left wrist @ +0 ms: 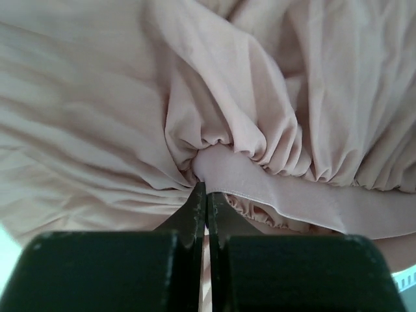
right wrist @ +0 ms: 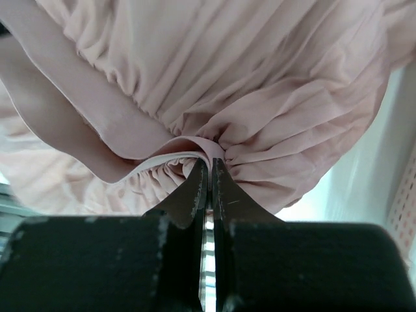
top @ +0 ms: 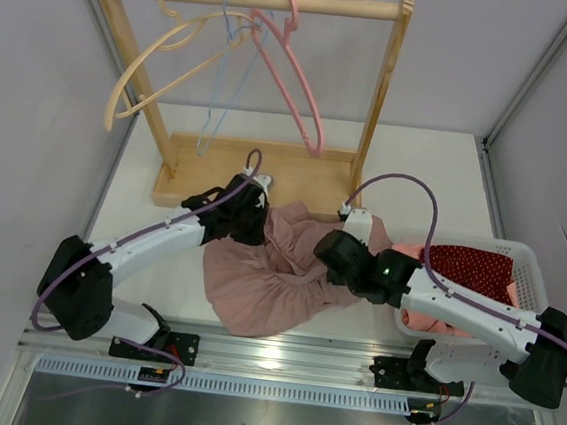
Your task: Place the skirt on the hanger
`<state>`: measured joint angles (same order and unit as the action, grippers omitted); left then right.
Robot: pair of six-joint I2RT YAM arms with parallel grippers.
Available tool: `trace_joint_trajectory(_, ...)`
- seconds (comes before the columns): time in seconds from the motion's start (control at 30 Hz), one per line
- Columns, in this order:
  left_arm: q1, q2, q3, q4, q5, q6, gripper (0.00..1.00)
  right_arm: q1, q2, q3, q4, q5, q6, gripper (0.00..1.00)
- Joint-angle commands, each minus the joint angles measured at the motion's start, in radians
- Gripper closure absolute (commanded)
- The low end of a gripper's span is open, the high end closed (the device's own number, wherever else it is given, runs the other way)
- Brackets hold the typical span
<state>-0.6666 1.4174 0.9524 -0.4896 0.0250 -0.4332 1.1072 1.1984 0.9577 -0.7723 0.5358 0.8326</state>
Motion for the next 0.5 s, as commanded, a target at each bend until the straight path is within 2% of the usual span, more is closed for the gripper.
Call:
trace_joint_trajectory(0.0,0.062,-0.148,0.083,-0.061,-0.08,0.022,1.0,-0.065,-0.022,0.139,0.007,0.041,-0.123,1.0)
trace_joint_trajectory(0.13,0.159,-0.261,0.153,-0.127,-0.076,0.036,1.0,-0.171,0.013,0.317,0.016,0.021,-0.274,1.0)
trace_joint_trajectory(0.17,0.171,-0.28,0.225,-0.142,-0.082,0.042,1.0,-0.19,0.039,0.358,0.013,0.015,-0.3,1.0)
trace_joint_trajectory(0.37,0.239,-0.301,0.46,-0.26,-0.108,0.062,1.0,-0.322,0.137,0.683,0.028,-0.045,-0.49,1.0)
trace_joint_trajectory(0.47,0.243,-0.298,0.566,-0.3,-0.114,0.062,1.0,-0.348,0.164,0.771,0.021,-0.065,-0.556,1.0)
